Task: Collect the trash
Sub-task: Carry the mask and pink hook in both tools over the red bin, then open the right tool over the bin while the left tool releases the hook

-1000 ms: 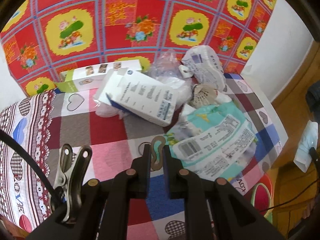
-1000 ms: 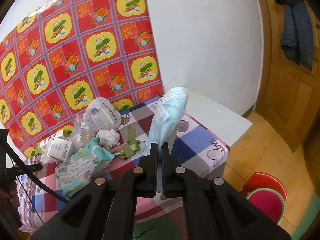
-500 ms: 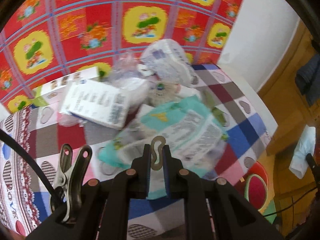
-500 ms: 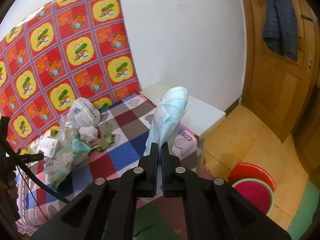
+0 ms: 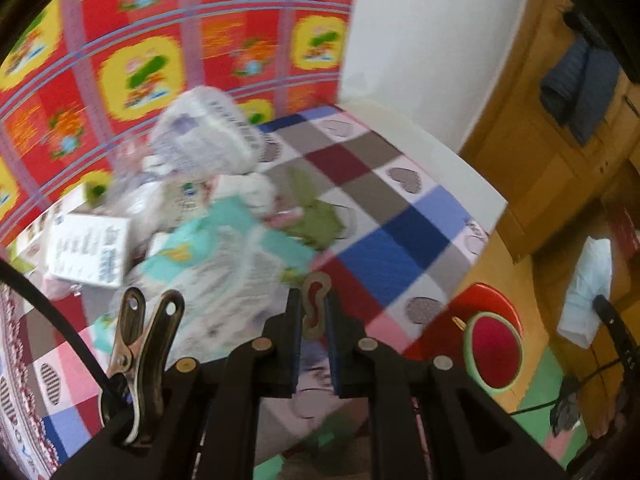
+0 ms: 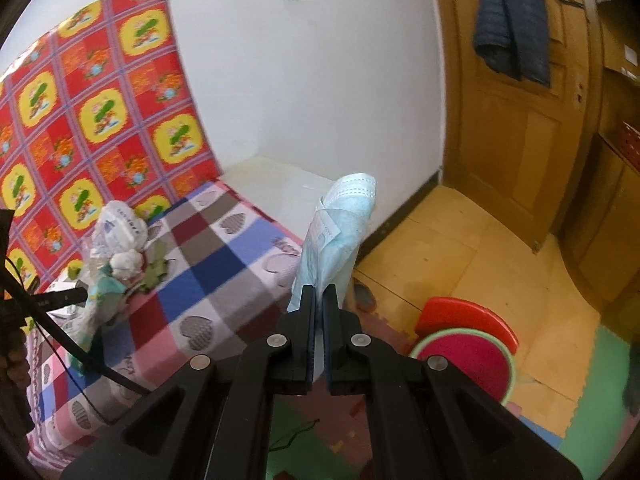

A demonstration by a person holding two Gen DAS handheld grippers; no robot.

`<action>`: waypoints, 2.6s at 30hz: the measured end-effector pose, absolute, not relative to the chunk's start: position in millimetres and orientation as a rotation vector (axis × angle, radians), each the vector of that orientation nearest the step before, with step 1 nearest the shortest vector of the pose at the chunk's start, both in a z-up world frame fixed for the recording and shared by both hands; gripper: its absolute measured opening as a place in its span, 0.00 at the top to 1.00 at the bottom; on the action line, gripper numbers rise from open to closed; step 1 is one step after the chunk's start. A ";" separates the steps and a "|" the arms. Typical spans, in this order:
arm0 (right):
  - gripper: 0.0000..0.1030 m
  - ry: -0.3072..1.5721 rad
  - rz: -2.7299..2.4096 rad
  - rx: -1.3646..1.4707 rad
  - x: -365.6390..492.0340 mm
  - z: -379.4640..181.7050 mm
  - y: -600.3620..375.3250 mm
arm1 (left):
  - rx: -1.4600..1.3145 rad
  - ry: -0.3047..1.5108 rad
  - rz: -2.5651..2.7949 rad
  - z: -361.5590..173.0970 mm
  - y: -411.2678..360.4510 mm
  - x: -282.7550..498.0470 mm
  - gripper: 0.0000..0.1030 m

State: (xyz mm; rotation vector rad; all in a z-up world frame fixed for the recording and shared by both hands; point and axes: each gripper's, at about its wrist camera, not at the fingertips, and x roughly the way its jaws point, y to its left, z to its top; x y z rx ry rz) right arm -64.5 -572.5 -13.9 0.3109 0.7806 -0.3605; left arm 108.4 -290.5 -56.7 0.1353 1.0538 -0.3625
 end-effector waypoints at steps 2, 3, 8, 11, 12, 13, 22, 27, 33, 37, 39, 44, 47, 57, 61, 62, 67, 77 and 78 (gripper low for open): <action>0.96 0.792 -0.383 0.322 -71.7 -16.5 -583.7 | 0.151 1.054 -0.397 -58.0 -307.2 106.4 0.89; 0.96 0.796 -0.392 0.327 -75.0 -18.0 -588.4 | 0.164 1.052 -0.413 -58.1 -315.9 104.7 0.89; 0.96 0.820 -0.441 0.361 -91.6 -27.2 -616.6 | 0.201 1.059 -0.498 -58.7 -361.1 95.8 0.89; 0.96 0.839 -0.467 0.382 -101.2 -36.8 -633.6 | 0.232 1.051 -0.549 -59.4 -387.7 88.8 0.89; 0.96 0.848 -0.473 0.388 -104.1 -40.9 -639.0 | 0.246 1.047 -0.567 -60.6 -398.1 85.5 0.89; 0.96 0.858 -0.479 0.392 -106.7 -45.3 -644.0 | 0.261 1.046 -0.589 -62.3 -408.9 82.3 0.89; 0.96 0.938 -0.531 0.439 -129.7 -95.0 -688.4 | 0.329 1.080 -0.739 -88.5 -486.8 56.4 0.89; 0.96 0.966 -0.546 0.434 -137.7 -121.2 -708.5 | 0.344 1.118 -0.809 -109.1 -524.5 43.2 0.89; 0.96 1.016 -0.557 0.433 -147.3 -159.1 -728.7 | 0.419 1.149 -0.835 -136.7 -566.4 25.1 0.89; 0.96 1.060 -0.557 0.433 -154.4 -187.1 -740.1 | 0.474 1.163 -0.874 -159.6 -594.7 9.5 0.89; 0.96 1.086 -0.557 0.431 -157.5 -202.8 -745.6 | 0.501 1.175 -0.889 -173.1 -610.0 1.4 0.89; 0.96 1.130 -0.550 0.429 -162.7 -235.3 -755.8 | 0.532 1.208 -0.939 -206.9 -643.3 -14.9 0.89; 0.96 1.155 -0.558 0.444 -164.9 -255.4 -765.4 | 0.553 1.231 -0.969 -229.9 -663.7 -23.2 0.89; 0.96 1.214 -0.557 0.457 -162.0 -297.5 -784.3 | 0.553 1.397 -1.036 -299.6 -710.0 -38.9 0.89; 0.96 1.231 -0.557 0.465 -161.9 -306.1 -784.6 | 0.538 1.430 -1.057 -319.1 -719.8 -41.6 0.89; 0.96 1.246 -0.554 0.469 -162.3 -312.7 -784.8 | 0.545 1.438 -1.064 -324.0 -723.4 -43.7 0.89; 0.96 1.269 -0.543 0.463 -163.1 -320.6 -784.6 | 0.589 1.433 -1.074 -338.4 -734.6 -51.1 0.89; 0.87 1.246 -0.532 0.478 -166.2 -315.6 -788.5 | 0.571 1.426 -1.124 -336.1 -740.2 -52.2 0.66; 0.82 1.243 -0.532 0.480 -166.3 -314.7 -788.5 | 0.576 1.420 -1.131 -334.5 -740.4 -53.6 0.66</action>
